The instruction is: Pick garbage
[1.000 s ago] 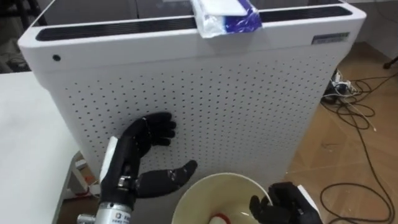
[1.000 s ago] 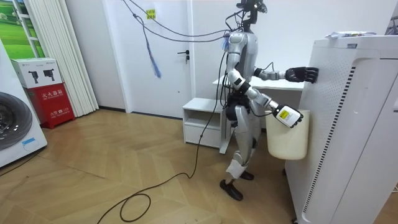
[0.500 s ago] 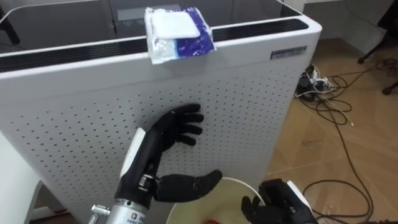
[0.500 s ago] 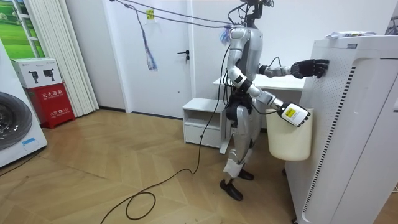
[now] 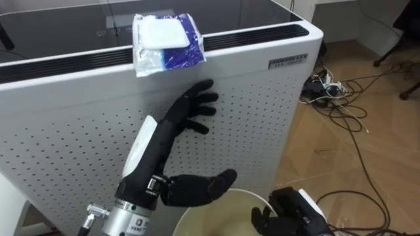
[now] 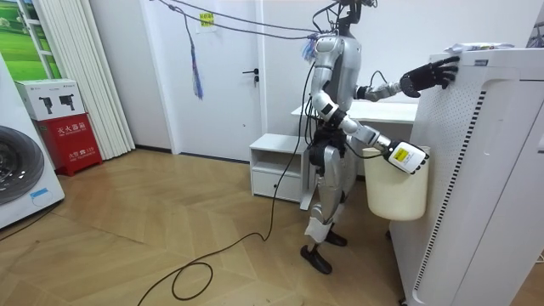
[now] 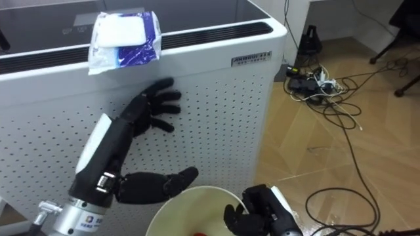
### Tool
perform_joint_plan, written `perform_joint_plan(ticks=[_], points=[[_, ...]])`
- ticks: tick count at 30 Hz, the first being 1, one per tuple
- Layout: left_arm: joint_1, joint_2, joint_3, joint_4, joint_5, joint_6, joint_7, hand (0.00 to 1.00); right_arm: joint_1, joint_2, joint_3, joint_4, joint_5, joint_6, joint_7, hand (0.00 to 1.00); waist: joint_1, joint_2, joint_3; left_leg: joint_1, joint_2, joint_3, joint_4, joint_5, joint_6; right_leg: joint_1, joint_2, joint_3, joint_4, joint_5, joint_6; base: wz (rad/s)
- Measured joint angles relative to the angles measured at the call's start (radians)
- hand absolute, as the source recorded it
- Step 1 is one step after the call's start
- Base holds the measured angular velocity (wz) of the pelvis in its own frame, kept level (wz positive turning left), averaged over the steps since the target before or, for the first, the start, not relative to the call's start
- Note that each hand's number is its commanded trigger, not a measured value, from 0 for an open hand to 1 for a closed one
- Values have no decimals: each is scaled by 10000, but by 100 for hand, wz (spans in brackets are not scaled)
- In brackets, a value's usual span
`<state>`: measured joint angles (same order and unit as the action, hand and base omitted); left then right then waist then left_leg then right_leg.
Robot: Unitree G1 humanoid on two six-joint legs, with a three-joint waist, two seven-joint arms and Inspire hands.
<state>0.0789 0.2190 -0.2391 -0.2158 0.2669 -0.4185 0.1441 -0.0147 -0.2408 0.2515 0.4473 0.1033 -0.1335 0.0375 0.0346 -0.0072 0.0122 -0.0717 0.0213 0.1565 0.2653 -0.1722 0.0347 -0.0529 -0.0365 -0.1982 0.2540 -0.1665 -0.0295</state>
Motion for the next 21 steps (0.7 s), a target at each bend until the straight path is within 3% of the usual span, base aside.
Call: perform_joint_plan(ticks=[8, 13, 18, 21], points=[[20, 173, 12, 2, 10, -112, 42, 0, -1, -51, 0, 0, 4, -1, 111, 100, 46, 26, 6, 155, 9, -48, -120, 19, -38, 144, 22, -23, 5, -5, -20, 1], [225, 272, 10, 206, 12, -362, 42, 0, -3, -217, -3, 1, 57, -1, 304, 100, 10, -22, 32, 336, -1, -88, -277, 38, -66, 356, 22, -99, -167, -14, -21, 3], [332, 395, 16, 648, 24, -877, 43, 0, -35, -319, -78, -5, -40, -1, 303, 100, 14, -155, 112, 449, -12, -192, -306, 46, -80, 508, 19, -231, -187, -40, -33, 6], [582, 397, 16, 1076, 22, -1256, 44, 0, -45, -362, -114, -4, -139, -1, 308, 100, 41, -186, 109, 489, -9, -199, -360, 56, -96, 548, 31, -242, -305, -47, -36, 1]])
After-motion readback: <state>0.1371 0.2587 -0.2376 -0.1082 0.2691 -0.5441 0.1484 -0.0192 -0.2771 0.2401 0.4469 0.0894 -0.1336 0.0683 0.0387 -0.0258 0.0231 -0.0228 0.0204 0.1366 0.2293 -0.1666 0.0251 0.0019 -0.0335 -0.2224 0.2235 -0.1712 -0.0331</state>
